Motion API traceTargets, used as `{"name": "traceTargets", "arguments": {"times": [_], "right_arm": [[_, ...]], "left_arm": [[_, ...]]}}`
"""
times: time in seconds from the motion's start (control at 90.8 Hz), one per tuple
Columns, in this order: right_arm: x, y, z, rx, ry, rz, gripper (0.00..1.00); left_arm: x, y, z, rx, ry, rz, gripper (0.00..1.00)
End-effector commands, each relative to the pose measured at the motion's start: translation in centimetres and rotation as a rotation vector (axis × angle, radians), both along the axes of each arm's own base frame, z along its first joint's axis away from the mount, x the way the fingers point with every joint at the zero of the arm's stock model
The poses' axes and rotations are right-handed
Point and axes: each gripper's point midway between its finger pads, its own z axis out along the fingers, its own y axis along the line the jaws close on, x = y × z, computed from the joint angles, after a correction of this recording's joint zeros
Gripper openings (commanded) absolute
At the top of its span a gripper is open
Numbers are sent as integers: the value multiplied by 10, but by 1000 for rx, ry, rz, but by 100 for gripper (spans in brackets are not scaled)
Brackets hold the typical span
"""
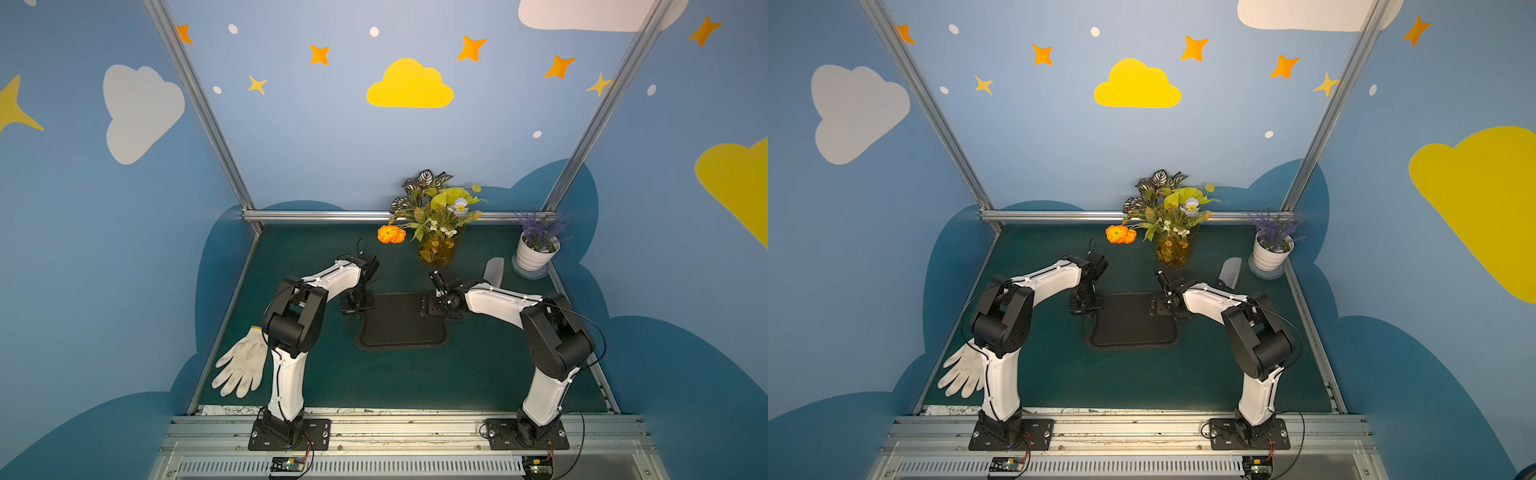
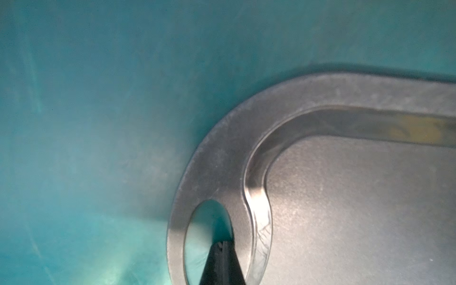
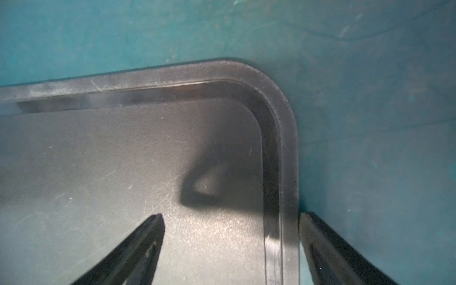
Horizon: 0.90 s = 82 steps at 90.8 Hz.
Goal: Align the knife with the edge of the cutting board
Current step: Move the work surface to the center of the board.
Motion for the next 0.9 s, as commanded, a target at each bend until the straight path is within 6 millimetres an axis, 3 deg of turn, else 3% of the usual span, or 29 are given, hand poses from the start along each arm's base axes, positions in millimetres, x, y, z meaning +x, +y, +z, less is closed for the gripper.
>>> {"name": "traceTargets", "arguments": {"times": [0.0,0.363,0.892], "right_arm": [[-17,-22,-26,-62,87,-33,91],[-7,-27,-24,-54,86,-53,91],[-5,-36,-24,-60,89,-74,91]], "left_arm": [[34,-51,-18,-165,-96,-35,3],[45,-57,-28,-157,-84,-42,3],[56,-82,-20,-181,-98,-72,3]]}}
